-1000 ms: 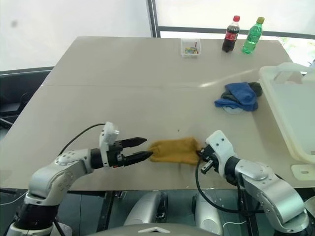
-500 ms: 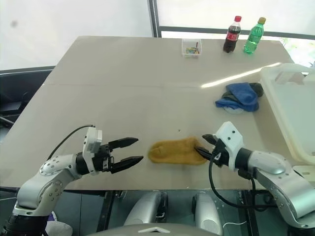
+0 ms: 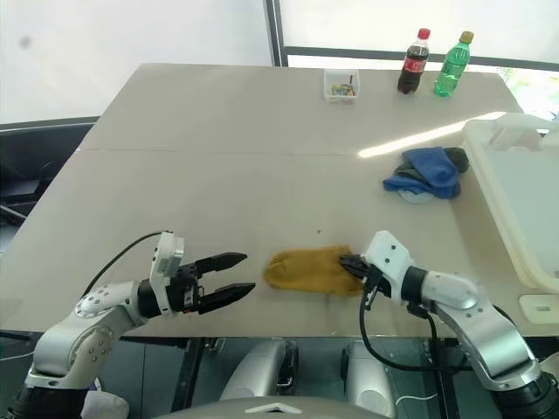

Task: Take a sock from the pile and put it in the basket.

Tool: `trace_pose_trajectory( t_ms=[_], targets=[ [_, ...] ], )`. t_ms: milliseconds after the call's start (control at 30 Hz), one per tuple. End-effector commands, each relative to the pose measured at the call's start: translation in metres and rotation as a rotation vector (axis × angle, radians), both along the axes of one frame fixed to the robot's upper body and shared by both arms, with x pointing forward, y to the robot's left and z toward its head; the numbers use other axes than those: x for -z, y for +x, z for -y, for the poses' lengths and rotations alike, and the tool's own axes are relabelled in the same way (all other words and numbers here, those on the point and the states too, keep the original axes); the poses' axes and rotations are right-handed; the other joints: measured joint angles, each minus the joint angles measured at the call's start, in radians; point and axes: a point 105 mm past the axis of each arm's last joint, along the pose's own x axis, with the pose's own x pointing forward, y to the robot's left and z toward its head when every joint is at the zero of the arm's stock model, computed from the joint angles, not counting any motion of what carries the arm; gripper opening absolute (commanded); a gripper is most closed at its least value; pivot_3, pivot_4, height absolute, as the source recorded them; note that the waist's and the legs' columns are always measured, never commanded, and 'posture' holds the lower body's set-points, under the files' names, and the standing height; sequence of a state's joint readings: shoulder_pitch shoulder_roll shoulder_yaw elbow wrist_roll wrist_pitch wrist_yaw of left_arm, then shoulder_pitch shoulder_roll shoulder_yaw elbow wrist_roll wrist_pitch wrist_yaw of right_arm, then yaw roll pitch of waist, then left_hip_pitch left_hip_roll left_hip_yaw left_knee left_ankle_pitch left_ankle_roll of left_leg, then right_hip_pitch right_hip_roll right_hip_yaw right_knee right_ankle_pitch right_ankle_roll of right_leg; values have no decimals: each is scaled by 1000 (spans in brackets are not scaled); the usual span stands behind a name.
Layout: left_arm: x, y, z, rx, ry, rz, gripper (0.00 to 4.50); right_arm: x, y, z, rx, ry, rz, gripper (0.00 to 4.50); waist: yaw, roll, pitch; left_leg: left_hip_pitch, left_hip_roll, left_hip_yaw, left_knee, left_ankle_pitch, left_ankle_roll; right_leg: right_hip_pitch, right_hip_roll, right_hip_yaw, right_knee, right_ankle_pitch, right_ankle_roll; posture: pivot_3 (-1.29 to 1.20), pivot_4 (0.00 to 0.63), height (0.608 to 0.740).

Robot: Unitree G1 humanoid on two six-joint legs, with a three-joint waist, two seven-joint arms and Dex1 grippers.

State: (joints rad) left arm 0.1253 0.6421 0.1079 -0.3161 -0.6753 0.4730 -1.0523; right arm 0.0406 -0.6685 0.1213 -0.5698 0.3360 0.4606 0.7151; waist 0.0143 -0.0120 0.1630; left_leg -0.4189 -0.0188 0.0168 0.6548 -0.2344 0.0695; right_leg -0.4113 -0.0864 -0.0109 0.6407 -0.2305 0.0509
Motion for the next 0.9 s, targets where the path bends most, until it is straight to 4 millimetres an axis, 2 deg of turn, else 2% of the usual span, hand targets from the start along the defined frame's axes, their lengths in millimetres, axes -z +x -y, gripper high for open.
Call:
trace_pose_trajectory(
  t_ms=[33, 200, 267, 367, 533, 667, 900],
  targets=[
    [-2, -2, 2, 23, -24, 8, 4107, -13, -4, -3, -42, 3, 57, 46, 0, 0, 0, 0, 0, 0, 0, 0, 0, 0, 0, 0, 0, 0, 0, 0, 150, 729],
    [-4, 0, 2, 43, -41, -23, 4107, -16, -9, -7, -89, 21, 64, 46, 0, 0, 0, 0, 0, 0, 0, 0, 0, 0, 0, 0, 0, 0, 0, 0, 150, 729],
    [-4, 0, 4, 56, -33, -31, 4107, -10, -12, -7, -117, -16, 47, 46, 1, 0, 0, 0, 0, 0, 0, 0, 0, 0, 0, 0, 0, 0, 0, 0, 150, 729],
    [-3, 4, 8, 62, -5, -31, 4107, 9, -12, -7, -146, -75, 20, 46, 0, 0, 0, 0, 0, 0, 0, 0, 0, 0, 0, 0, 0, 0, 0, 0, 150, 729],
    [-1, 3, 16, 97, 17, -66, 4107, 45, 6, -1, -89, -147, -17, 46, -2, 0, 0, 0, 0, 0, 0, 0, 0, 0, 0, 0, 0, 0, 0, 0, 150, 729],
    [4, 3, 19, 121, 77, -106, 4107, 62, 11, 2, -69, -152, -22, 46, -2, -4, -3, 3, 0, 1, 0, 0, 0, 1, 1, 0, 1, 0, 0, 0, 150, 729],
    [0, 15, 26, 108, 116, -285, 4107, 63, 8, 1, -73, -147, -10, 46, -1, -10, -9, 6, 1, -1, 2, 0, 0, 5, 1, -1, 1, 0, 0, 0, 150, 729]
  ],
)
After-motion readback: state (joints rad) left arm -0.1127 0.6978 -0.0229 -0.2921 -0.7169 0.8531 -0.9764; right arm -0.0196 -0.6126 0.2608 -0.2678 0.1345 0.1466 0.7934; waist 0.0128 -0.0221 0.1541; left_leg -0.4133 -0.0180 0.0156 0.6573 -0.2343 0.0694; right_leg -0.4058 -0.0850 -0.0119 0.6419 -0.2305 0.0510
